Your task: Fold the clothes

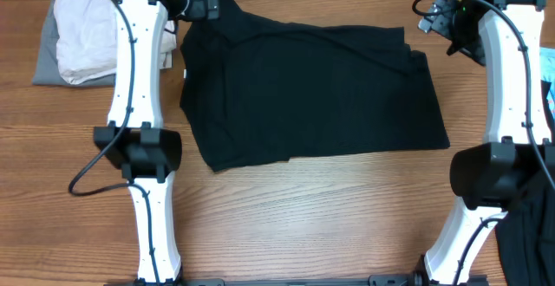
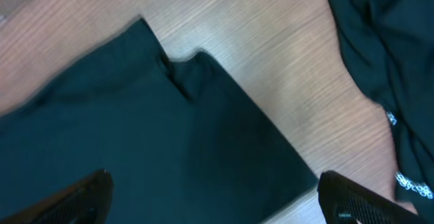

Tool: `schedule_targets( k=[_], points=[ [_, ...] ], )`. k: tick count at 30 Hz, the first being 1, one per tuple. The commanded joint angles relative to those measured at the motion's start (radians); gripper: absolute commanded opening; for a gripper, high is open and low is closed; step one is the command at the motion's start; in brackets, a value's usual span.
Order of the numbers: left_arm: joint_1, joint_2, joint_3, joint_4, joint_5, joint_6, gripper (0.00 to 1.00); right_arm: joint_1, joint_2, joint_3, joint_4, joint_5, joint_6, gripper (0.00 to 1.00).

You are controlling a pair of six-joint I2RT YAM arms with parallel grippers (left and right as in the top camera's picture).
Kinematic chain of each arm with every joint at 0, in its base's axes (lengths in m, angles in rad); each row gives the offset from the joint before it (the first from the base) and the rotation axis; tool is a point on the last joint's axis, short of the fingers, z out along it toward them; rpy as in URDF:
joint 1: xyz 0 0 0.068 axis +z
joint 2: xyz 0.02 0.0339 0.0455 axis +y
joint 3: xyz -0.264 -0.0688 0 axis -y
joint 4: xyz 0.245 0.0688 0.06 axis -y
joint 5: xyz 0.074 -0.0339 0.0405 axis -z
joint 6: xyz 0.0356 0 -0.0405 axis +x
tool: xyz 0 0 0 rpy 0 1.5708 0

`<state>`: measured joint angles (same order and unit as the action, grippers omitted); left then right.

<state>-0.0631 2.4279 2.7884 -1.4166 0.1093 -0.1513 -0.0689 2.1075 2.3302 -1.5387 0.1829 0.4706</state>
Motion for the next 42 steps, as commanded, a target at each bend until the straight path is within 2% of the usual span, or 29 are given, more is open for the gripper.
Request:
schedule_targets(
  k=[1,7,10,15,18,21,30,35,42],
  points=[
    [0.006,-0.091,0.01,-0.079,0.011,0.009,1.0,-0.006,-0.093,0.023,-0.056,-0.013,0.005,1.0],
    [0.026,-0.124,0.01,-0.193,0.011,-0.021,1.0,-0.005,-0.165,0.023,-0.129,-0.014,0.031,1.0],
    [0.039,-0.13,0.01,-0.181,0.016,-0.02,1.0,-0.005,-0.182,0.023,-0.123,-0.045,0.019,1.0],
    [0.04,-0.094,0.006,-0.142,0.075,0.006,1.0,-0.005,-0.179,-0.015,-0.055,-0.174,-0.09,1.0],
    [0.028,-0.064,-0.003,-0.166,0.076,0.005,0.98,-0.005,-0.178,-0.062,-0.031,-0.201,-0.104,1.0],
    [0.011,-0.043,-0.005,-0.273,0.066,0.006,0.97,-0.005,-0.178,-0.108,-0.069,-0.204,-0.105,1.0],
    [-0.008,-0.057,-0.093,-0.273,0.079,0.024,0.96,-0.005,-0.179,-0.208,-0.155,-0.204,-0.104,1.0],
    [-0.008,-0.203,-0.212,-0.273,0.071,0.024,0.96,-0.005,-0.207,-0.214,-0.155,-0.204,-0.081,1.0],
    [-0.011,-0.44,-0.576,-0.273,0.072,0.035,0.97,-0.017,-0.274,-0.282,-0.155,-0.158,-0.073,1.0]
  ],
)
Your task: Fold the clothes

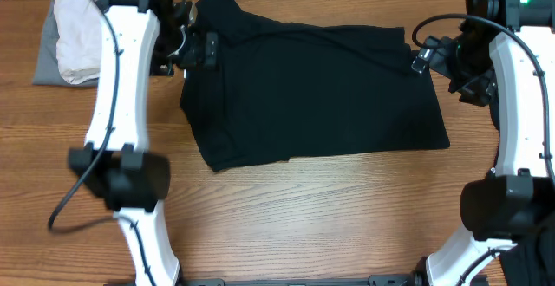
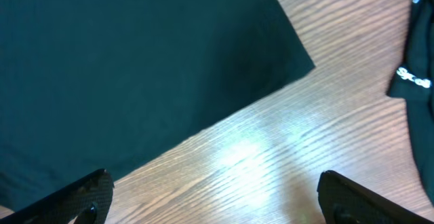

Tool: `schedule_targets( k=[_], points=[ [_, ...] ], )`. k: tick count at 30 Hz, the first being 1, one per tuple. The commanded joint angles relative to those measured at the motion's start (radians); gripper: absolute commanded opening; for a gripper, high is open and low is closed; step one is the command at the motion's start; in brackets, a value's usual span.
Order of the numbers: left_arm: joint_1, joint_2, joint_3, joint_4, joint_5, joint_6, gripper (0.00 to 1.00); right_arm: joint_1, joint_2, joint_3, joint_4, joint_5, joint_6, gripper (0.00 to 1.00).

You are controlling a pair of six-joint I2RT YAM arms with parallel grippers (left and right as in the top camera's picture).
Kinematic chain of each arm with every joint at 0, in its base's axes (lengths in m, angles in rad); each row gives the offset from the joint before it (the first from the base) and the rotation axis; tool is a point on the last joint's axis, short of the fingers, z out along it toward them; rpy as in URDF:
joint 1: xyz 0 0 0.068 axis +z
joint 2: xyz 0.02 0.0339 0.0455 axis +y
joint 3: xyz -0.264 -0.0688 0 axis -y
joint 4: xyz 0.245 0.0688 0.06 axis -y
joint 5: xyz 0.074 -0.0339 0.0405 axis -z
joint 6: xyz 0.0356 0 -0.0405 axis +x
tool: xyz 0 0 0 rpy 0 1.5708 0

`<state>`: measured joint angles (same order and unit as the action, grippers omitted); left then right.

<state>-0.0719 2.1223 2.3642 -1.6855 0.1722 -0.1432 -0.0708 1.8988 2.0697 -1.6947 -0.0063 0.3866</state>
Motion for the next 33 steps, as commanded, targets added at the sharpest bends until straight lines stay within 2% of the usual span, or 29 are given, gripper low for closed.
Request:
schedule_targets(
  k=[1,8,15,17,25,33],
  points=[
    [-0.002,-0.159,-0.214,-0.004,0.013,0.027,0.97,-0.024,-0.066,-0.023,0.001,0.031,0.011,1.0],
    [-0.036,-0.238,-0.633,0.026,0.039,0.019,0.98,-0.069,-0.066,-0.023,0.01,0.054,0.01,1.0],
    [-0.063,-0.238,-0.935,0.275,0.042,-0.056,0.97,-0.112,-0.066,-0.023,0.013,0.058,0.005,1.0],
    [-0.062,-0.238,-1.011,0.36,0.087,-0.064,0.96,-0.121,-0.066,-0.023,0.013,0.058,0.005,1.0],
    [-0.071,-0.238,-1.203,0.62,0.142,-0.108,0.93,-0.133,-0.066,-0.023,0.029,0.068,0.005,1.0],
    [-0.074,-0.237,-1.229,0.764,0.133,-0.12,0.93,-0.132,-0.066,-0.023,0.035,0.068,0.005,1.0]
  ],
)
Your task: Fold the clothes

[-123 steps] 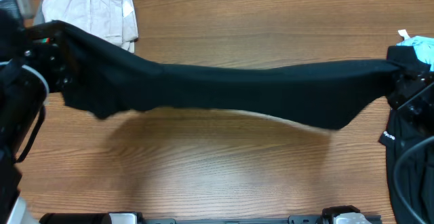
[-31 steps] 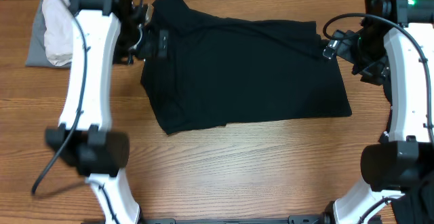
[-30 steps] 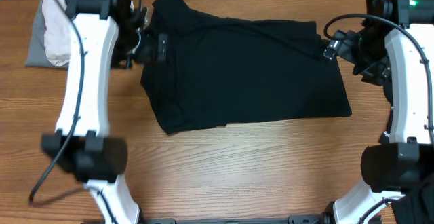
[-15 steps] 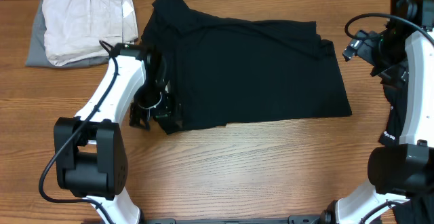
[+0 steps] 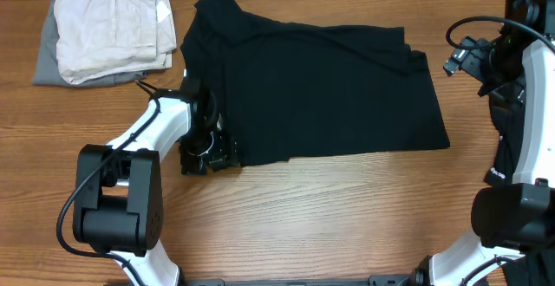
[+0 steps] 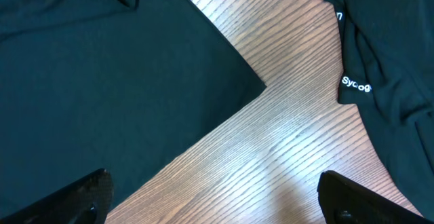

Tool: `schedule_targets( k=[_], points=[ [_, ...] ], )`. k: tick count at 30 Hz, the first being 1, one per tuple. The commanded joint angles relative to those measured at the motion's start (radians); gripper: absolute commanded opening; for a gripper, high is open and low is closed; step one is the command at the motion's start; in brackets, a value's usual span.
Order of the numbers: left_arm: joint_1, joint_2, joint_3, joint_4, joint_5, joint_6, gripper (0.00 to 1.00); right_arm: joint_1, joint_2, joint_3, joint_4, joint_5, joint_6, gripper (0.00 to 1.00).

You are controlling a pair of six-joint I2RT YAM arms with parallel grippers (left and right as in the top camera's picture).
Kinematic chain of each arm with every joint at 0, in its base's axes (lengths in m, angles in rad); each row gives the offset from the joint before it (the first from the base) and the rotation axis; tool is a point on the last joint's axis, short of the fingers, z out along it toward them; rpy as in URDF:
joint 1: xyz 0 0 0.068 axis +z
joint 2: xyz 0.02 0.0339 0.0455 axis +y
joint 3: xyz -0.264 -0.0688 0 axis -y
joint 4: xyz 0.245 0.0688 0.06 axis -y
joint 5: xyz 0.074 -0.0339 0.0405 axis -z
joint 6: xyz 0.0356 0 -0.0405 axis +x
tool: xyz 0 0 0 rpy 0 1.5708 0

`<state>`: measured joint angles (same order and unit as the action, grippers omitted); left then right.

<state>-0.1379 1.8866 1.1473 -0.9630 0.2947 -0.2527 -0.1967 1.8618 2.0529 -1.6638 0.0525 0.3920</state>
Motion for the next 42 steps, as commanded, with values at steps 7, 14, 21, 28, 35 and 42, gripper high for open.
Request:
schedule_targets(
  k=[7,14,21,28,35,42],
  points=[
    [-0.008,-0.001,-0.013,0.078,0.014,-0.01,0.81,-0.006,-0.029,-0.006,0.004,0.009,0.0,1.0],
    [-0.008,-0.001,-0.011,0.058,0.085,-0.002,0.12,-0.006,-0.029,-0.006,0.012,0.009,0.001,1.0],
    [-0.006,-0.003,0.1,-0.079,0.099,0.006,0.04,-0.006,-0.029,-0.038,0.055,0.01,0.0,1.0],
    [-0.005,-0.004,0.418,-0.256,0.061,0.021,0.04,-0.006,-0.027,-0.224,0.165,-0.026,0.001,1.0],
    [-0.005,0.018,0.435,-0.181,0.029,0.02,0.04,-0.006,-0.027,-0.409,0.292,-0.085,0.001,1.0],
    [-0.005,0.089,0.434,-0.041,-0.045,0.008,0.04,-0.007,-0.027,-0.513,0.33,-0.085,0.002,1.0]
  ],
)
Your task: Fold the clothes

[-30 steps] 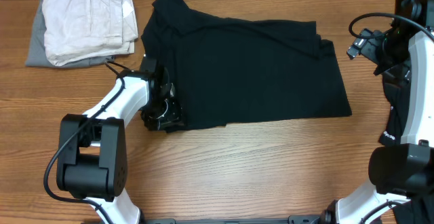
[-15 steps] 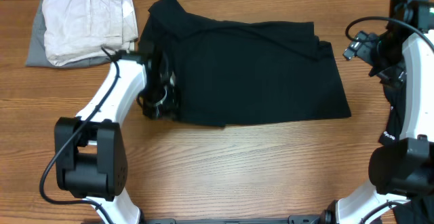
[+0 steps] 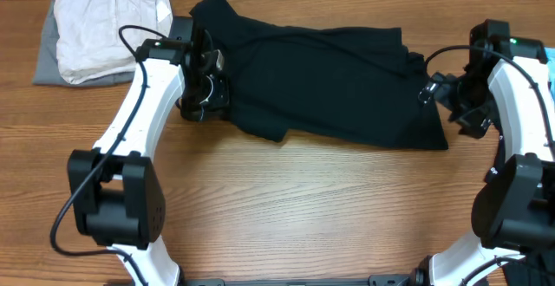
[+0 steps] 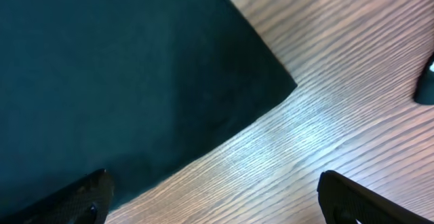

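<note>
A black garment [image 3: 329, 78] lies spread across the middle of the table. Its near-left part is drawn up and bunched, so the front edge slants. My left gripper [image 3: 205, 88] sits on that bunched left edge, shut on the cloth. My right gripper [image 3: 440, 94] hovers by the garment's right edge, close to the near-right corner. In the right wrist view the right gripper [image 4: 215, 190] is wide open, its fingers [image 4: 85, 193] spread over bare wood, with the garment's corner [image 4: 135, 68] just ahead of them.
A stack of folded pale clothes [image 3: 108, 24] rests on a grey cloth [image 3: 45, 59] at the back left. Another dark item [image 4: 427, 81] shows at the right edge of the wrist view. Wooden table [image 3: 303, 208] extends in front of the garment.
The left gripper was at the garment's near-left corner and is now farther back on the left edge, with that corner drawn back too. The right gripper has come in from the right to the near-right corner.
The garment lay flat with my left gripper at its far-left corner and my right at the far-right. Then both were lower along its sides. Then the left was at the near-left corner and the right off to the side. Now the near-left part is pulled back.
</note>
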Tool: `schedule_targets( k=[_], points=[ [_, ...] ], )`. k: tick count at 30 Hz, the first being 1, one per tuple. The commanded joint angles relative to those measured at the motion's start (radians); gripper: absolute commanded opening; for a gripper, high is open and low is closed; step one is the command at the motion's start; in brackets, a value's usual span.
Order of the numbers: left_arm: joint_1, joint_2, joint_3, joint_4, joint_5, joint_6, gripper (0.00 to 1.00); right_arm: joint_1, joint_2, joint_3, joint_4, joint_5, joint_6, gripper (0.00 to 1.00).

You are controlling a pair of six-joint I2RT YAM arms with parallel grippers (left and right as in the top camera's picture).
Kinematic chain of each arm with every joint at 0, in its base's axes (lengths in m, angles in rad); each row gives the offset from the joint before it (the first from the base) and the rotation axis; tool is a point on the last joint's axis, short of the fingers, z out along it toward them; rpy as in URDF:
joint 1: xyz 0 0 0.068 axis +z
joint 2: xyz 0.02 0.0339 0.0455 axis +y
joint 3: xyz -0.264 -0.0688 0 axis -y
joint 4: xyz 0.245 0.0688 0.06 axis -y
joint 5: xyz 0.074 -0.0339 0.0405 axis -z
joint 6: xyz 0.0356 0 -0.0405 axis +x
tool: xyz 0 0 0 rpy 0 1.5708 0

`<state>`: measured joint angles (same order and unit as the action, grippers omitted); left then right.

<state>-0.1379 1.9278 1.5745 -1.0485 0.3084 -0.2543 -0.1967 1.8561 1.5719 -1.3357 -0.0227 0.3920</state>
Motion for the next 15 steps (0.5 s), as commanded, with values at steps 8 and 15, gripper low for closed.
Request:
schedule_targets(
  k=[8,15],
  points=[
    [0.001,0.094,0.007,0.084,-0.057,0.008,0.04,-0.012,-0.021,-0.193,0.105,-0.01,0.005,1.0],
    [0.001,0.094,0.007,0.065,-0.057,0.008,0.04,-0.064,-0.008,-0.245,0.262,-0.01,0.004,1.0]
  ],
)
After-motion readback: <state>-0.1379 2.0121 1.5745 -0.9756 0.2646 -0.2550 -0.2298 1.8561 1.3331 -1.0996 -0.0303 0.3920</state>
